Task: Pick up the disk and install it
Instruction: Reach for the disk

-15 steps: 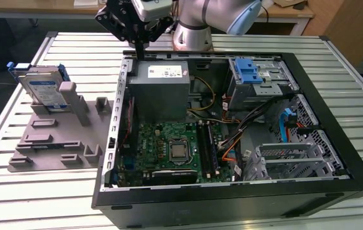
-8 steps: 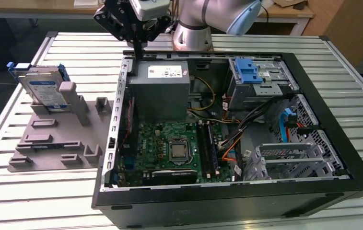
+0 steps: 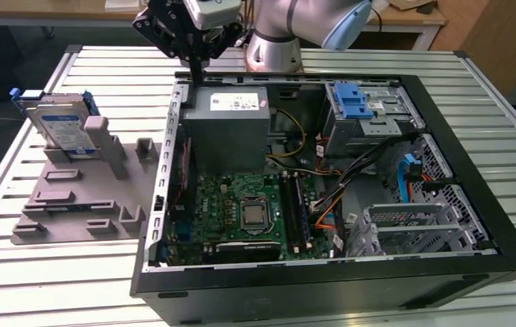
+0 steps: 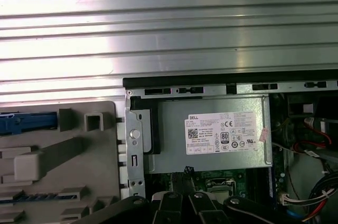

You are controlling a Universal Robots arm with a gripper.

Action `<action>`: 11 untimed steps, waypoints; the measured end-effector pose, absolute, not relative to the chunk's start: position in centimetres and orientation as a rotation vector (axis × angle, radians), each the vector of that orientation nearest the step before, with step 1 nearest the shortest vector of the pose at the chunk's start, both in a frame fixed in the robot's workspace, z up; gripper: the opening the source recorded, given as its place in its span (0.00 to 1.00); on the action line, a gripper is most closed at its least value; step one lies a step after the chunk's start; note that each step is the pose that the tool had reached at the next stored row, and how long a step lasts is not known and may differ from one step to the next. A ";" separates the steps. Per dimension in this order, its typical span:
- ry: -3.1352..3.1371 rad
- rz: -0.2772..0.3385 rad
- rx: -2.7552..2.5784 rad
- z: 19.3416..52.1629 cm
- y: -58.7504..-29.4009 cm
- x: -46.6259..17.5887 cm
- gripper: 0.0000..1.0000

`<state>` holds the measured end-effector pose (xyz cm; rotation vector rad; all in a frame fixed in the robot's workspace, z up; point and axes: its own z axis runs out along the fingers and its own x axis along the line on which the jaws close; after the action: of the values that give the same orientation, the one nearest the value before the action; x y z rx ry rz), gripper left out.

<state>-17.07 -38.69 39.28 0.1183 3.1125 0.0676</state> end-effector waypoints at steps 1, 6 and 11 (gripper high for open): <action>3.112 0.068 0.118 39.3 -38.7 -17.1 0.11; 3.112 0.068 0.118 39.3 -38.7 -17.6 0.11; 3.113 0.068 0.118 39.3 -38.7 -17.9 0.11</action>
<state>-17.86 -38.69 39.26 0.1180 3.1125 0.0676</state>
